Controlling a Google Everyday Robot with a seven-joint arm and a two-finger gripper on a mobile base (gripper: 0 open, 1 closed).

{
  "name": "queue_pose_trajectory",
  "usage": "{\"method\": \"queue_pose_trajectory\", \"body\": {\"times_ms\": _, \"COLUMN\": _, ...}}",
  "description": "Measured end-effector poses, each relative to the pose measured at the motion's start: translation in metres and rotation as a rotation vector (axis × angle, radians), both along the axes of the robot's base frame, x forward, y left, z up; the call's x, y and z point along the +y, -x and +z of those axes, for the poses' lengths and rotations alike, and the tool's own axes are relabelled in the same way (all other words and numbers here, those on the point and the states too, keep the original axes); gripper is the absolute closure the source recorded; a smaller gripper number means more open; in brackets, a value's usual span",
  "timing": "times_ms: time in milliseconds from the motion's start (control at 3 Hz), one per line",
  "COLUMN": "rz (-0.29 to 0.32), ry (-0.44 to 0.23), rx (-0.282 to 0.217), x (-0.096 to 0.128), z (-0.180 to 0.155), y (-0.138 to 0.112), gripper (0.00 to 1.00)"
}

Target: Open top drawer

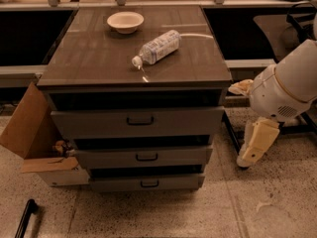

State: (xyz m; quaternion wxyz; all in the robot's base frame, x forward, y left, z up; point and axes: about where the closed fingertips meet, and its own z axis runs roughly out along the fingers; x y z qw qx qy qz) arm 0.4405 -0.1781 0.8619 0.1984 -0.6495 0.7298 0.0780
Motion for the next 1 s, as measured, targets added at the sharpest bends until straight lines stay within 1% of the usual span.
{"method": "queue_pose_trajectory", "body": {"times_ms": 333, "rz": 0.027, "ry": -0.002, "rx": 0.041, "x": 0.010, "z": -0.028, "y": -0.009, "gripper": 0.00}}
{"method": "queue_pose_trajectory", "body": {"times_ms": 667, "rz": 0.064, "ry": 0.019, "rx": 0.057, "x": 0.021, "z": -0.064, "y": -0.023, "gripper": 0.00}}
{"method": "queue_pose_trajectory", "body": {"times_ms": 1000, "rz": 0.096, "ry": 0.047, "rx": 0.034, "x": 0.034, "z": -0.113, "y": -0.058, "gripper": 0.00}}
